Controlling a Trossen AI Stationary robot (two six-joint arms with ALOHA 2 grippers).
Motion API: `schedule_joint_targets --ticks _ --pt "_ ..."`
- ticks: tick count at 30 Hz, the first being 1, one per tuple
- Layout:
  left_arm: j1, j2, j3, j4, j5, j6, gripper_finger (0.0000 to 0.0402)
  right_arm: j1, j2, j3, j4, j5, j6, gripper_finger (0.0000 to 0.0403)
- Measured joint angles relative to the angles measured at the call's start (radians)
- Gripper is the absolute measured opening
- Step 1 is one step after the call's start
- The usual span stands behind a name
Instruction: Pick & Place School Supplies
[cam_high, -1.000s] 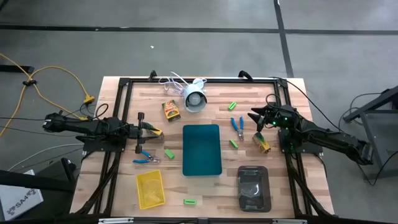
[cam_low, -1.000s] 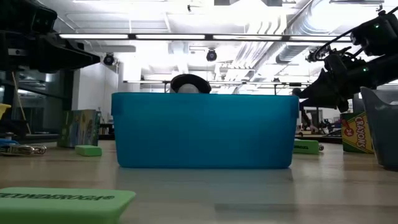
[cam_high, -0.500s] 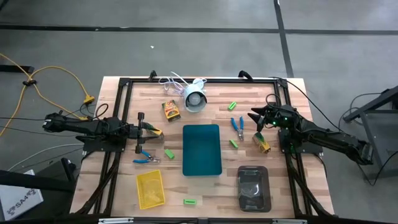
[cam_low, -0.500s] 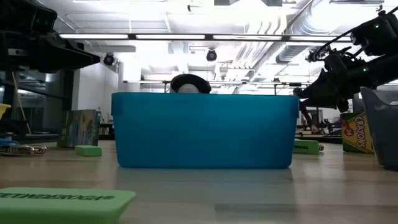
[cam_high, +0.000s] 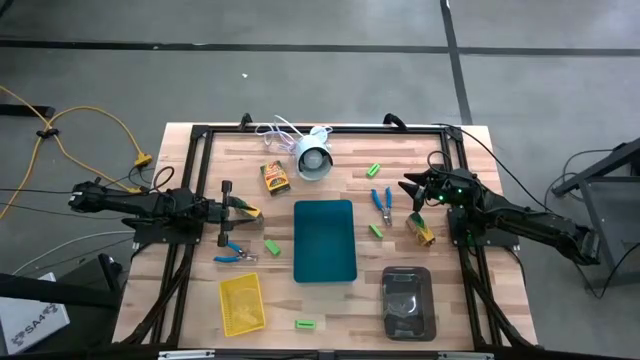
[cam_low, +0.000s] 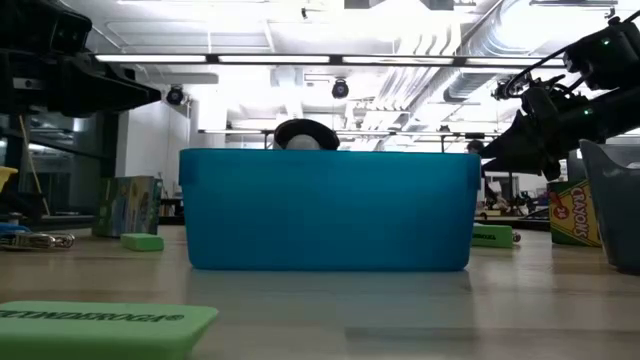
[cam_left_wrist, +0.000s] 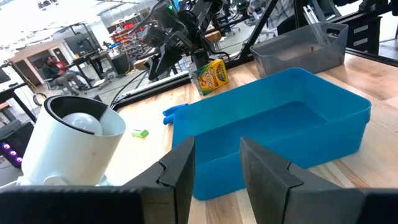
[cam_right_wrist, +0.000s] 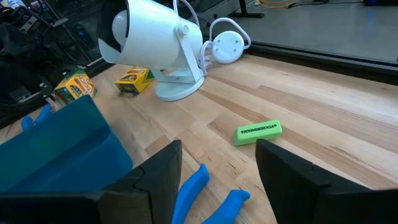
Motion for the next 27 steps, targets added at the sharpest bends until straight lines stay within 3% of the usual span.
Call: schedule_joint_targets --ticks 27 --pt "0.0 0.024 0.016 -0.027 -0.012 -0.241 0.012 0.0 0.0 0.0 0.0 0.0 0.0 0.0197"
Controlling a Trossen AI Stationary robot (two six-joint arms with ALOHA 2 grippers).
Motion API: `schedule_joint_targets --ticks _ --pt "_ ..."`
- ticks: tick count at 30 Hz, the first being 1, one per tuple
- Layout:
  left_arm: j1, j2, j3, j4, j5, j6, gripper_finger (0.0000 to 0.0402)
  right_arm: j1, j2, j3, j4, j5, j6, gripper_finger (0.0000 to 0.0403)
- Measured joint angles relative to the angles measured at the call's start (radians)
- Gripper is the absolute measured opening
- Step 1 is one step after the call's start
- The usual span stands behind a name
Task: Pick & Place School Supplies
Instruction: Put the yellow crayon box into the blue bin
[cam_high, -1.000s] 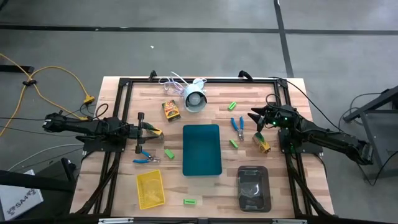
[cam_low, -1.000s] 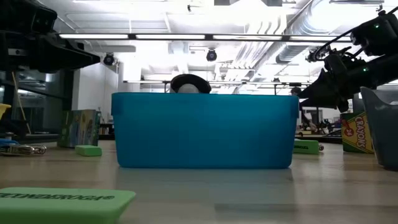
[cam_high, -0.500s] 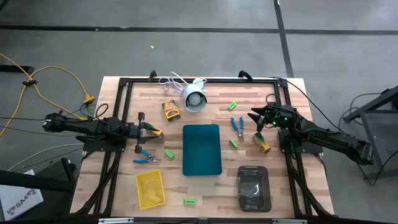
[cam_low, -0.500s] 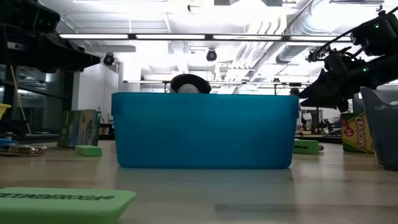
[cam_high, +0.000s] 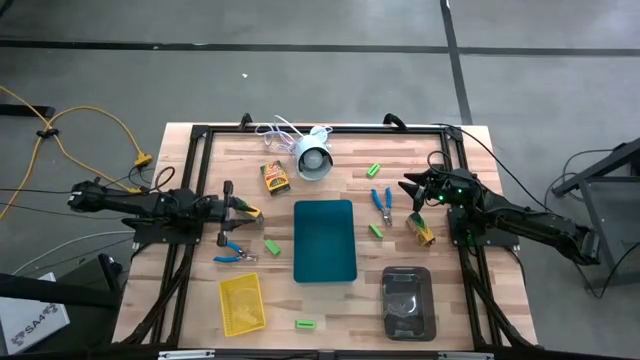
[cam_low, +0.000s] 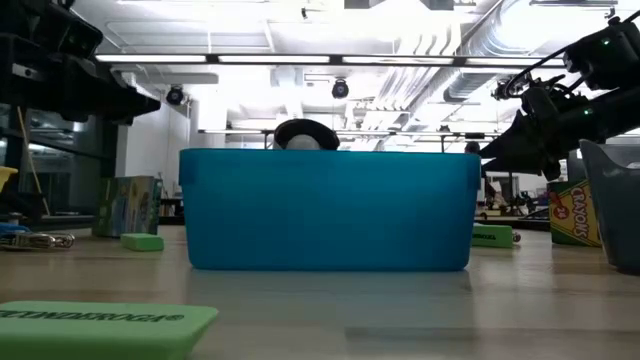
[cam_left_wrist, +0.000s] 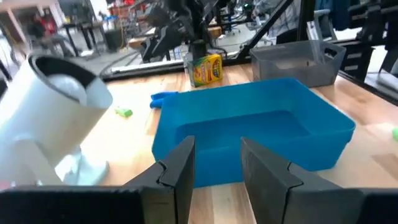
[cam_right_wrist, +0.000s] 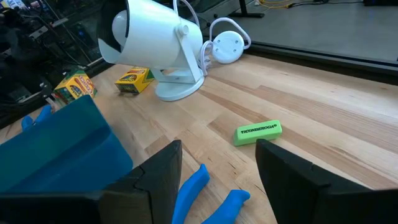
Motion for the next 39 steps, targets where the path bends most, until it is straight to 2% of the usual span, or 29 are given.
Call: schedule_joint_targets --ticks 13,21,33,39 --pt "0.0 0.226 0.223 -0.157 -0.009 -0.057 0.012 0.0 0.0 0.0 0.0 0.0 0.0 0.0197" --pt "-0.001 0.407 0.389 -0.332 -0.069 -0.121 0.012 0.0 0.0 0.0 0.0 0.0 0.0 0.0197" --pt "-0.045 0.621 0.441 -0.375 -0.07 -0.078 0.012 0.0 0.0 0.0 0.0 0.0 0.0 0.0197" --pt "-0.045 0.676 0.597 -0.619 -0.071 -0.079 0.012 0.0 0.0 0.0 0.0 0.0 0.0 0.0197"
